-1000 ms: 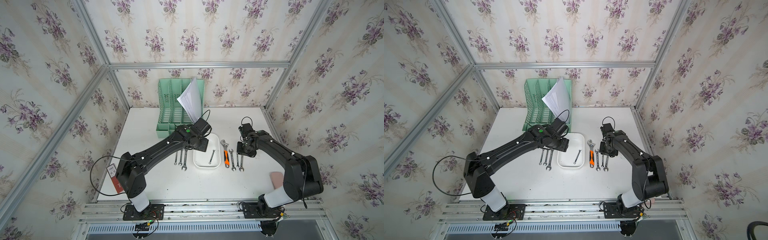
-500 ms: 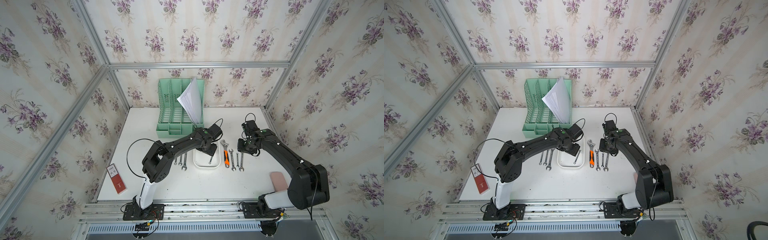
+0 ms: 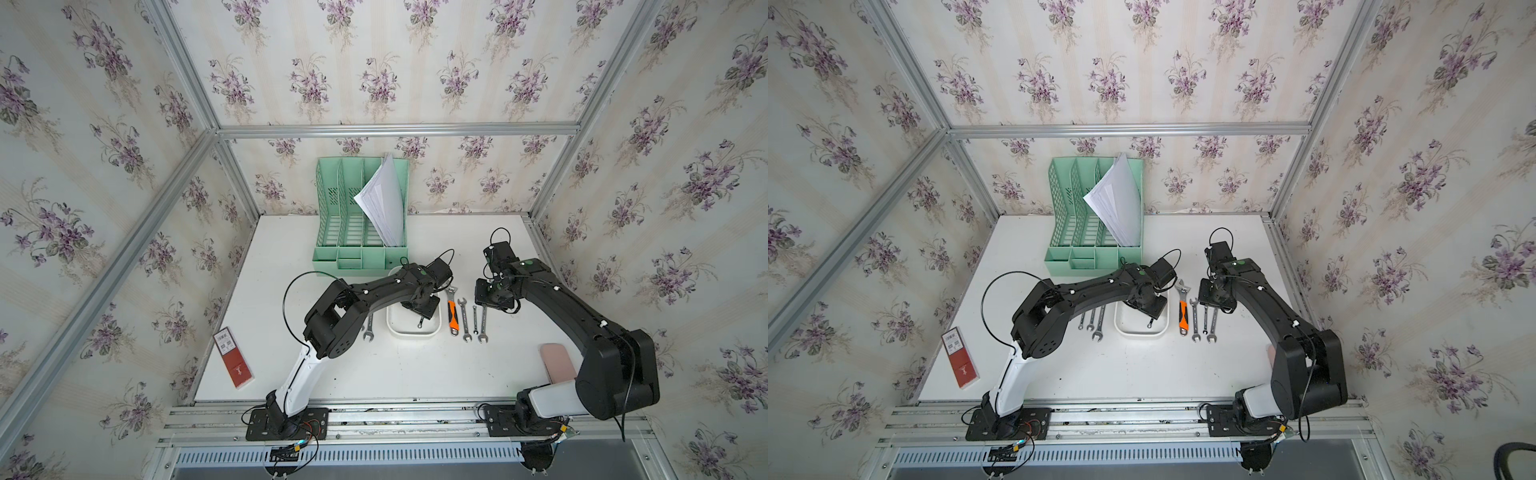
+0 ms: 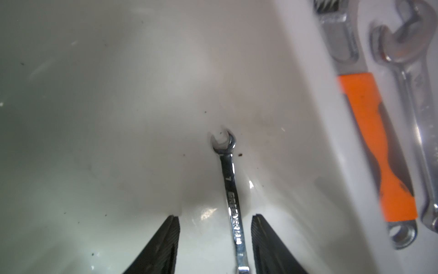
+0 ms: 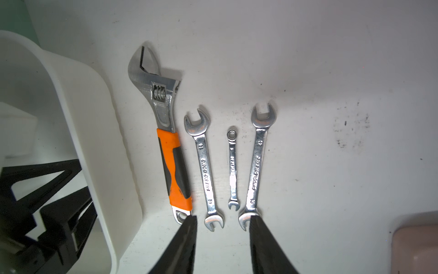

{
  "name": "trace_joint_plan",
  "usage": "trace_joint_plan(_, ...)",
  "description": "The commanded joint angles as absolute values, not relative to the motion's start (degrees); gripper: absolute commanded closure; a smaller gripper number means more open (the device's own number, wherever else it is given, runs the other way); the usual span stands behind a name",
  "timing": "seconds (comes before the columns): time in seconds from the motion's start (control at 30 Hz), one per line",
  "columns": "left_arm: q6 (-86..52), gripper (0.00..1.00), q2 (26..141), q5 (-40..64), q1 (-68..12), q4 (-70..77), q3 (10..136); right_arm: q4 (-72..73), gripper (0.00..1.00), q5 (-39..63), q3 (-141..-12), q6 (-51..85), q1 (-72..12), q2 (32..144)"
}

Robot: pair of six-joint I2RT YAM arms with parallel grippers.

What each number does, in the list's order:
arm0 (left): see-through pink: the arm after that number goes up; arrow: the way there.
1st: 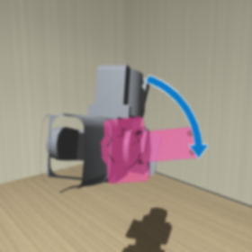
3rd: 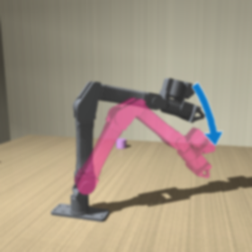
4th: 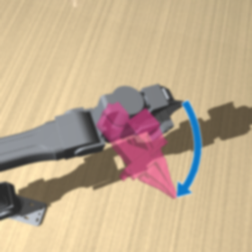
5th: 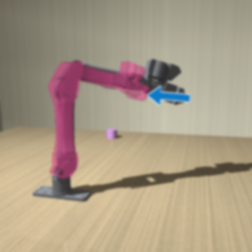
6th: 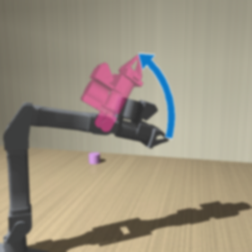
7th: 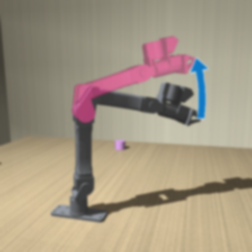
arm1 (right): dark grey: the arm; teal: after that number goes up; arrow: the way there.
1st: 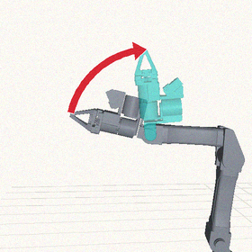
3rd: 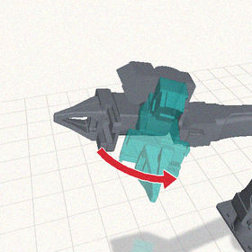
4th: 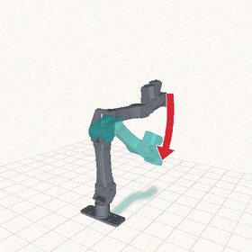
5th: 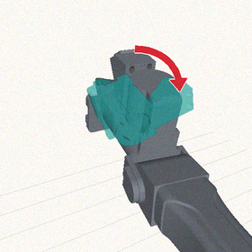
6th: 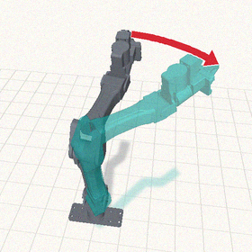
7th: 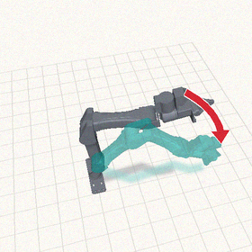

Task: Take out the wrench from the storage box
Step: Pick up the wrench from the storage box.

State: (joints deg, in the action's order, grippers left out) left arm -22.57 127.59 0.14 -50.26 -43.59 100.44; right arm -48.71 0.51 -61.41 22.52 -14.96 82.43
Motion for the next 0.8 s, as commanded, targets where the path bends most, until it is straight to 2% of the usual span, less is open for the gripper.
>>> trace_joint_plan(0.0,-22.57,0.49,128.45,0.37,-50.59,-42.59,100.68,-48.87,0.58,0.68,-61.28,22.32,-14.94,82.38)
trace_joint_plan(0.2,-22.64,0.5,128.88,-0.28,-50.97,-42.17,100.22,-48.43,0.58,0.89,-60.69,22.32,-14.9,82.69)
trace_joint_plan(0.43,-23.36,0.54,131.93,-8.17,-51.68,-47.22,103.36,-48.5,0.58,1.0,-60.68,22.32,-14.94,82.77)
trace_joint_plan(0.77,-25.0,0.64,131.56,-10.72,-49.86,-48.6,102.55,-48.6,0.58,0.97,-60.68,22.15,-14.99,82.88)
